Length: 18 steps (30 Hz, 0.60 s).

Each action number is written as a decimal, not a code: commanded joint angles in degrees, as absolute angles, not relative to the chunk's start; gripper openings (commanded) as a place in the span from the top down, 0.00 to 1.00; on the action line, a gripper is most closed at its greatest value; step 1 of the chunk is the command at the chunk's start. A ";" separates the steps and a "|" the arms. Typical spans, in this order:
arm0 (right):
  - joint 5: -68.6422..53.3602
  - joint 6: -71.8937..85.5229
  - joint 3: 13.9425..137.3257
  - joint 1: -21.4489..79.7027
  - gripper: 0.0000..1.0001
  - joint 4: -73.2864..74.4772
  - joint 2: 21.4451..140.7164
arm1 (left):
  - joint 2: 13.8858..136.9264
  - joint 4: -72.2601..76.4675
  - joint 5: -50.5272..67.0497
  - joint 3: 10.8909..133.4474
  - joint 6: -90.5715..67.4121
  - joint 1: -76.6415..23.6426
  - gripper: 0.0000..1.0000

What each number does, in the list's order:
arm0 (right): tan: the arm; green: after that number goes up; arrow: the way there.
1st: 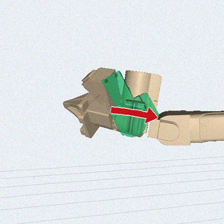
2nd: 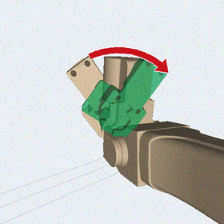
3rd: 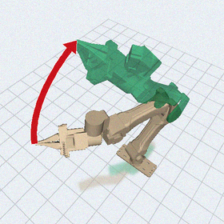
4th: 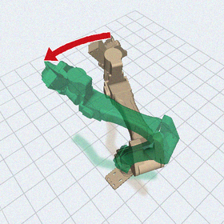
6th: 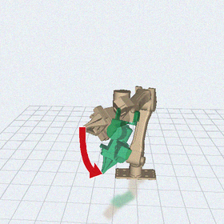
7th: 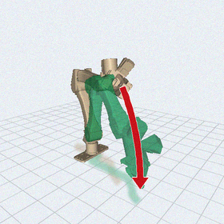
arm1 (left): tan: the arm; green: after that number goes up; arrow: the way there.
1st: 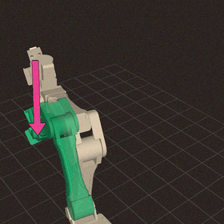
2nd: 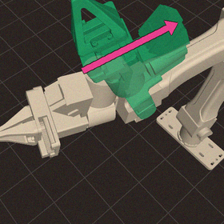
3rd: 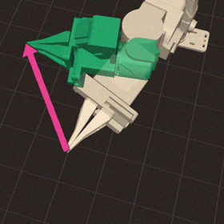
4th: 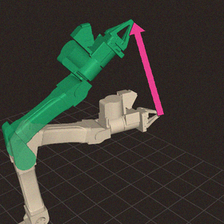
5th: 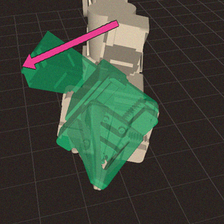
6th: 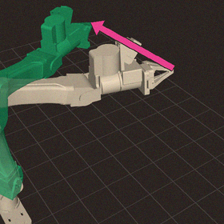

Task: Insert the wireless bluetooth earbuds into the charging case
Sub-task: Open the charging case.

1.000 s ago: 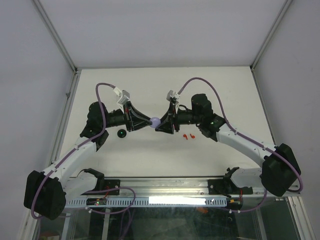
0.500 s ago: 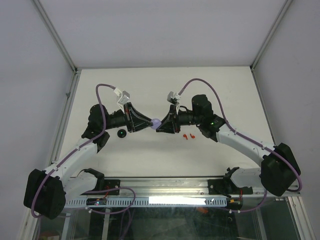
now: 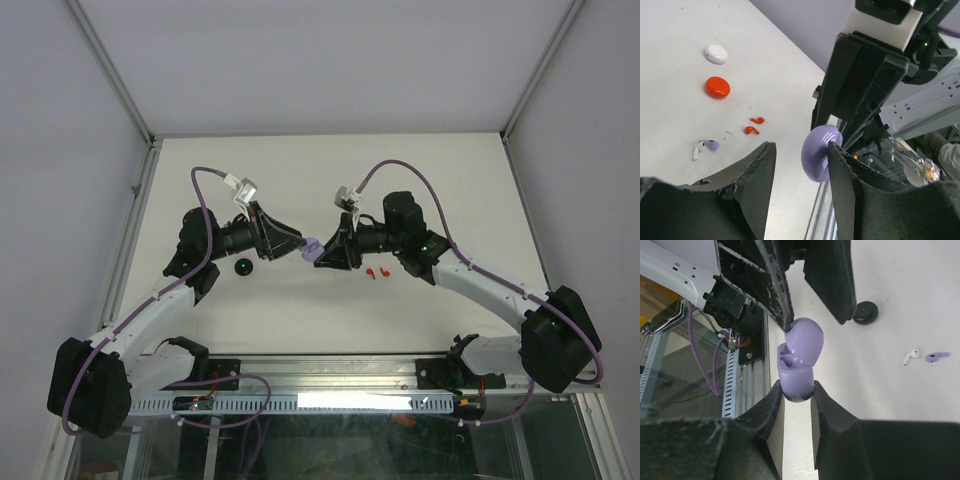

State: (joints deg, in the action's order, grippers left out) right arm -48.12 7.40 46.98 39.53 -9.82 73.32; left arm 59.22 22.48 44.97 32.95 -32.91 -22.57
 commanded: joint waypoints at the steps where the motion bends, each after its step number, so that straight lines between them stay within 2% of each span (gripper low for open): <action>1: -51.96 6.52 47.34 40.30 1.00 -12.90 70.36 | 59.59 22.25 39.92 34.68 -33.55 -22.81 0.52; 8: -51.30 6.50 46.62 40.39 1.00 -13.81 70.49 | 59.38 22.06 39.47 34.80 -34.10 -22.85 0.48; 13: -45.01 7.86 44.30 40.27 1.00 -17.97 68.56 | 57.05 22.46 38.13 33.83 -34.34 -22.72 0.45; 18: -43.98 8.61 42.94 40.18 1.00 -20.76 67.06 | 53.43 29.94 38.93 29.90 -38.90 -22.70 0.42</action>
